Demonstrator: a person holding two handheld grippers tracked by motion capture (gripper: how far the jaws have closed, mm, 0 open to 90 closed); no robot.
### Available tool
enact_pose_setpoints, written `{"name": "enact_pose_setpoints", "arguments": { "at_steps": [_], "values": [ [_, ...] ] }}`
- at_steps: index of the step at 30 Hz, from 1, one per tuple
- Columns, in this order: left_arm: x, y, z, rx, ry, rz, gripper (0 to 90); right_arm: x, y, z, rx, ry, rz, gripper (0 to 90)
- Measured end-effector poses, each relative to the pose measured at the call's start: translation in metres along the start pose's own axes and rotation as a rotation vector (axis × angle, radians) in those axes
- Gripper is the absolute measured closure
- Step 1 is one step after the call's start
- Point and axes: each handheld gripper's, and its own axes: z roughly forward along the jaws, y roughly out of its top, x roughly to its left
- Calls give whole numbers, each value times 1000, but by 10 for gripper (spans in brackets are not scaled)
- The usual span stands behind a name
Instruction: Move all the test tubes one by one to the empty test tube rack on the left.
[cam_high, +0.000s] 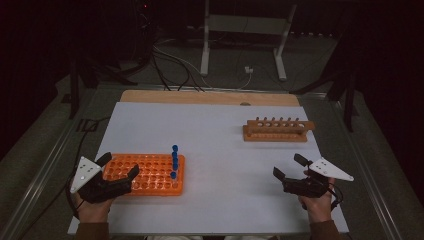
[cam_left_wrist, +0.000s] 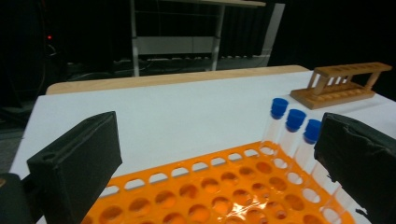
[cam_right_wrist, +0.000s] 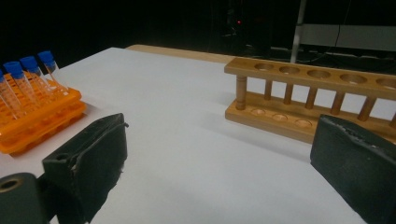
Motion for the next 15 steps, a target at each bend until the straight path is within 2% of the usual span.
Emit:
{"name": "enact_pose_setpoints", "arguments": {
  "at_steps": [10,15],
  "values": [
    [2,-5,-2,4,18,6,12,-3,-3,-10,-32,-17,12,38],
    [3,-5,-2,4,24,4,12,-4,-4,-10,-30,-21,15,38]
  ]
}}
